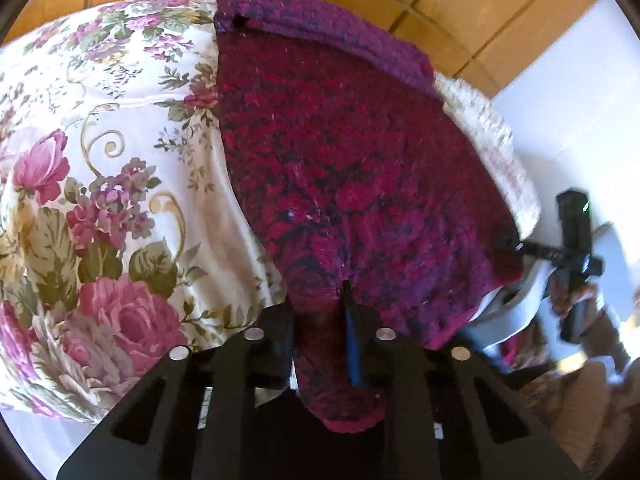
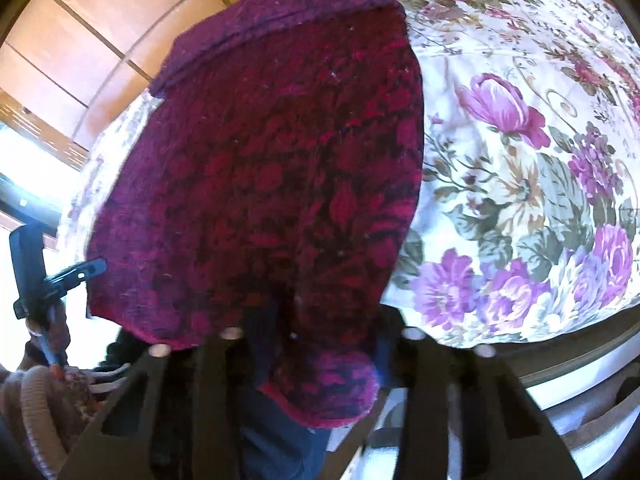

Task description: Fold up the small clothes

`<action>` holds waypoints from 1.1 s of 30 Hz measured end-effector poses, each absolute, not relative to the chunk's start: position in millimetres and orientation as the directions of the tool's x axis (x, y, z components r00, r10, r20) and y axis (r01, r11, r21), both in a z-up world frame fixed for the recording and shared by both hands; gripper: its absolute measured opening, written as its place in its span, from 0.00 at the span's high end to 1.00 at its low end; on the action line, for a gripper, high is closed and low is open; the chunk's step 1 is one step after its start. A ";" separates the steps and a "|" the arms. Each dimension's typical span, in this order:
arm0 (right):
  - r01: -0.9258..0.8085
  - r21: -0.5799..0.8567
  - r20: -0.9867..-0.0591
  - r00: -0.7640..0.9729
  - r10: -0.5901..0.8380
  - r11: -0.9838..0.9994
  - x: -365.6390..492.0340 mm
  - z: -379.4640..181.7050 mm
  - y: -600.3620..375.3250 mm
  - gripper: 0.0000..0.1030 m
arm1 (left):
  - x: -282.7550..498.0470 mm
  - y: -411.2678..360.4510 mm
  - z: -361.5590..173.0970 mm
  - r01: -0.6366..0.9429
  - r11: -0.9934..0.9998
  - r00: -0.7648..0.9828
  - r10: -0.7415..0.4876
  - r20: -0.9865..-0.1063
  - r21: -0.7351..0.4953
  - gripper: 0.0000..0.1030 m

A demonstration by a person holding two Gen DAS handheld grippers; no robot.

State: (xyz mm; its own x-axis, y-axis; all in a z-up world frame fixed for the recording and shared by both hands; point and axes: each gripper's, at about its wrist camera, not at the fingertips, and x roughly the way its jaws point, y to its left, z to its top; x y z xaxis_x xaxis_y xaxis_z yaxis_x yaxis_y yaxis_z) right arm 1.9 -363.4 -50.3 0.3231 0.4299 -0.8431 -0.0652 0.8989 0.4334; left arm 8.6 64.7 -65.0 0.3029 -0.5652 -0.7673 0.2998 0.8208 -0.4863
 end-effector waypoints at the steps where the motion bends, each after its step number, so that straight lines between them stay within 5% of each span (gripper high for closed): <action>1: -0.070 0.447 -0.829 0.341 0.443 0.892 4.6 -45.2 -364.7 0.76 | 10.9 70.0 -61.1 0.282 0.799 0.308 -0.600 -0.738 -0.531 0.84; 17: 0.007 0.588 -0.699 0.508 0.504 0.809 71.1 -14.8 -364.0 0.78 | 79.8 80.5 -36.7 0.151 0.560 0.403 -0.787 -0.467 -0.814 0.86; 27: 0.181 0.567 -0.755 0.505 0.419 0.804 150.6 -34.8 -372.7 0.78 | 170.8 87.9 -56.6 -0.098 0.549 0.428 -0.729 -0.534 -0.830 0.85; 30: 0.229 0.561 -0.775 0.485 0.406 0.796 165.4 -44.4 -377.6 0.74 | 182.4 92.5 -58.0 -0.160 0.521 0.397 -0.744 -0.538 -0.838 0.76; 33: 0.223 0.579 -0.762 0.491 0.423 0.784 168.1 -46.2 -377.1 0.62 | 181.4 110.4 -49.2 -0.173 0.447 0.431 -0.766 -0.476 -0.877 0.47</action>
State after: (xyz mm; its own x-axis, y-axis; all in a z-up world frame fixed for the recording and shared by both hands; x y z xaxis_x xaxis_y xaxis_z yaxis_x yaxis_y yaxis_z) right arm 168.1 -377.1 -46.2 0.4909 0.4226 -0.7618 0.2230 0.7844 0.5788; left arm 181.4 110.4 -49.2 0.4314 -0.7664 -0.4759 -0.1731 0.4474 -0.8774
